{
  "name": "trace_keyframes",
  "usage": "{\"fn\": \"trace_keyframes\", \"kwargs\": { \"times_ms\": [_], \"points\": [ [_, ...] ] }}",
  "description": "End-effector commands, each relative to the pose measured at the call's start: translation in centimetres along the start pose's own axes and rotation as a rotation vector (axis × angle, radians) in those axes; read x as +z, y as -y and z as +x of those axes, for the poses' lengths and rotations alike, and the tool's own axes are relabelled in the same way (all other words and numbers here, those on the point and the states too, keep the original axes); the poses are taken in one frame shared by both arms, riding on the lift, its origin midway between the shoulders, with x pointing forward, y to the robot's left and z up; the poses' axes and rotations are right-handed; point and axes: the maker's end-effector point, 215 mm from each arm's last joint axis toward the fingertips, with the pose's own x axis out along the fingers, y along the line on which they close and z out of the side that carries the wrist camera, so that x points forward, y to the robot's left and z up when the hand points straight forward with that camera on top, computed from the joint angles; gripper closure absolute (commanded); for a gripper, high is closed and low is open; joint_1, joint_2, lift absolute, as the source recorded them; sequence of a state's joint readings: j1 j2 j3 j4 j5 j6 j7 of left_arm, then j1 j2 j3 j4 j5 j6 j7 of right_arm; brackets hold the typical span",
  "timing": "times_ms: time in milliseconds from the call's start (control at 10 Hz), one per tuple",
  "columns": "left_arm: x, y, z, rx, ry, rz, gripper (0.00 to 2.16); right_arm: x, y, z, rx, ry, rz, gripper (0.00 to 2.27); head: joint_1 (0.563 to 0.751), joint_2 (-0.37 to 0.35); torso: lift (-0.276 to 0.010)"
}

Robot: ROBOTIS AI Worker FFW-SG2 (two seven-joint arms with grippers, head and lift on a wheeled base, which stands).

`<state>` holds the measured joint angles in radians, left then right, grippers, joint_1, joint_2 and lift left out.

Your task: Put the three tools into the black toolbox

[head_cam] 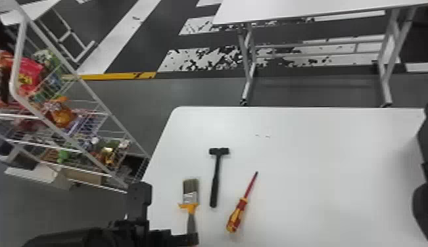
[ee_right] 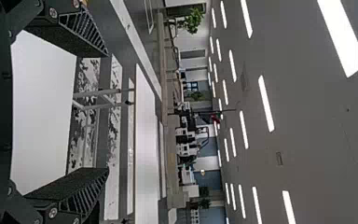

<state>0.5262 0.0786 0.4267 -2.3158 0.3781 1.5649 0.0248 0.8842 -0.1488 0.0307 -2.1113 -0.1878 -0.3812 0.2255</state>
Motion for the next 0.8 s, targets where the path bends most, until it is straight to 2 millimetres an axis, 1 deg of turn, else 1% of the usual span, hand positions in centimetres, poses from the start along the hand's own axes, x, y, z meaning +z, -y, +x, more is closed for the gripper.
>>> {"fn": "trace_keyframes", "kwargs": {
  "times_ms": [0, 300, 500, 700],
  "points": [
    [0.3, 0.4, 1.0, -0.005, -0.012, -0.002, 0.07, 0.1, 0.0, 0.0, 0.000, 0.001, -0.001, 0.13, 0.695, 0.350, -0.051],
    [0.6, -0.9, 2.2, 0.036, -0.036, -0.010, 0.07, 0.0, 0.2, 0.2, 0.001, 0.004, -0.004, 0.13, 0.695, 0.350, -0.051],
    [0.9, -0.8, 2.6, 0.027, -0.036, -0.014, 0.08, -0.1, 0.2, 0.4, 0.002, 0.001, -0.003, 0.13, 0.695, 0.350, -0.051],
    [1.2, -0.3, 3.5, 0.007, -0.049, -0.022, 0.08, 0.0, 0.1, 0.4, 0.003, 0.004, -0.002, 0.13, 0.695, 0.350, -0.051]
  ]
}}
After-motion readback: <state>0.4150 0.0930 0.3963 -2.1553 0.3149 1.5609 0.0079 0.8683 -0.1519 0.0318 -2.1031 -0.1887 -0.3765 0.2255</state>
